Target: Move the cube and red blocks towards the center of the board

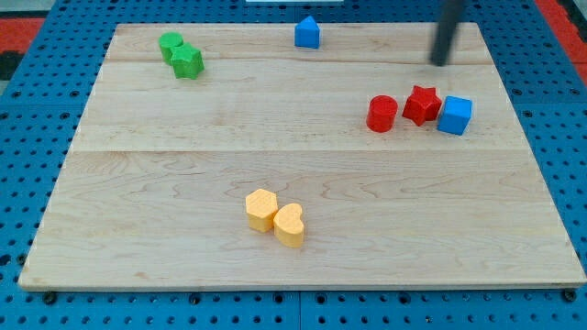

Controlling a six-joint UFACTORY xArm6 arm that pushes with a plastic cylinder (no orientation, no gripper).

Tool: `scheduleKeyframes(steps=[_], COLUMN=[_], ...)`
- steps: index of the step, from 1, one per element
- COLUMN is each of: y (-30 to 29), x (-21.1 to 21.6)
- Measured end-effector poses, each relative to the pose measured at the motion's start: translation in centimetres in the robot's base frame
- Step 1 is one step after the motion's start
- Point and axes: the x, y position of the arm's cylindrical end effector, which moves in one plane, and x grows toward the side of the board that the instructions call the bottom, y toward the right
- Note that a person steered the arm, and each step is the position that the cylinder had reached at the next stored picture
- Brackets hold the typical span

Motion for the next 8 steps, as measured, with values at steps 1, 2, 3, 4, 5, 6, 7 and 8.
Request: scheduleKeyframes(steps=[1,2,3,4,5,6,7,8], y=[4.0,-1.0,-3.7,-3.8,-4.5,-5.5,-7.1,-8.7], x=[10.7,15.8,14.7,10.5,7.7,6.3,5.1,3.6])
